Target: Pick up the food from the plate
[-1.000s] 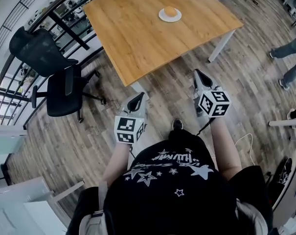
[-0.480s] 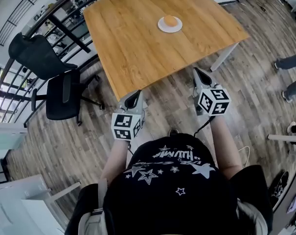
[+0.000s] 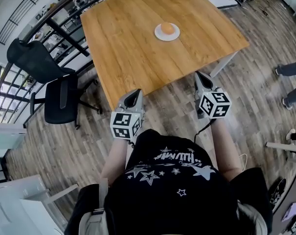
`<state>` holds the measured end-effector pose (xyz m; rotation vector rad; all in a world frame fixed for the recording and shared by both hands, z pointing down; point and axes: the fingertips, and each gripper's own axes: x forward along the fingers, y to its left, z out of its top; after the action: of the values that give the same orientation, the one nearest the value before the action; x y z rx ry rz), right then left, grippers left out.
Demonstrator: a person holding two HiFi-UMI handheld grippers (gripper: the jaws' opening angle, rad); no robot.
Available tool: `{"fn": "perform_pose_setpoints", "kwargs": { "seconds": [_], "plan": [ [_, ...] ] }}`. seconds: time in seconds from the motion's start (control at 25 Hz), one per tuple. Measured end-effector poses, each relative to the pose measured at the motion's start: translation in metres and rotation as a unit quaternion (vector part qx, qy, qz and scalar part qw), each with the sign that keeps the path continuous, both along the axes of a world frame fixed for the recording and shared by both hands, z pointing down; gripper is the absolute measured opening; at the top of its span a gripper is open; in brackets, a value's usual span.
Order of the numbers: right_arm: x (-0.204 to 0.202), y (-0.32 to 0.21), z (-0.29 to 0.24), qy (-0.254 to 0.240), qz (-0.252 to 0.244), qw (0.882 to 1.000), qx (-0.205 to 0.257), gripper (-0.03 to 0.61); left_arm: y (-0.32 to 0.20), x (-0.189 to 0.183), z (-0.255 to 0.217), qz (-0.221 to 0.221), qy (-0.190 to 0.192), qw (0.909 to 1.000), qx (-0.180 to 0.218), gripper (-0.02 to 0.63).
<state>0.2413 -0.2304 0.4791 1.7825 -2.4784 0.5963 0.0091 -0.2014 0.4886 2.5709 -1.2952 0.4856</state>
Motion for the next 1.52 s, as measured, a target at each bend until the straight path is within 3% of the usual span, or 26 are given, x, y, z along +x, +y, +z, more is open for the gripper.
{"fn": "perform_pose_setpoints", "kwargs": {
  "seconds": [0.32, 0.6, 1.08, 1.52],
  "plan": [
    [-0.006, -0.023, 0.016, 0.004, -0.015, 1.000, -0.023, 0.003, -0.021, -0.004, 0.007, -0.013, -0.002, 0.9998, -0.013, 0.002],
    [0.009, -0.069, 0.020, 0.022, -0.007, 0.999, -0.032, 0.007, -0.072, 0.011, 0.011, -0.005, 0.011, 0.9998, -0.016, 0.002],
    [0.006, -0.168, 0.018, 0.034, -0.023, 0.998, -0.052, 0.195, -0.178, 0.020, -0.002, 0.004, 0.023, 0.9997, -0.011, 0.002],
    [-0.017, -0.256, 0.043, 0.055, -0.043, 0.993, -0.097, 0.361, -0.252, 0.001, 0.004, -0.013, 0.034, 0.9991, -0.022, 0.002]
  ]
}}
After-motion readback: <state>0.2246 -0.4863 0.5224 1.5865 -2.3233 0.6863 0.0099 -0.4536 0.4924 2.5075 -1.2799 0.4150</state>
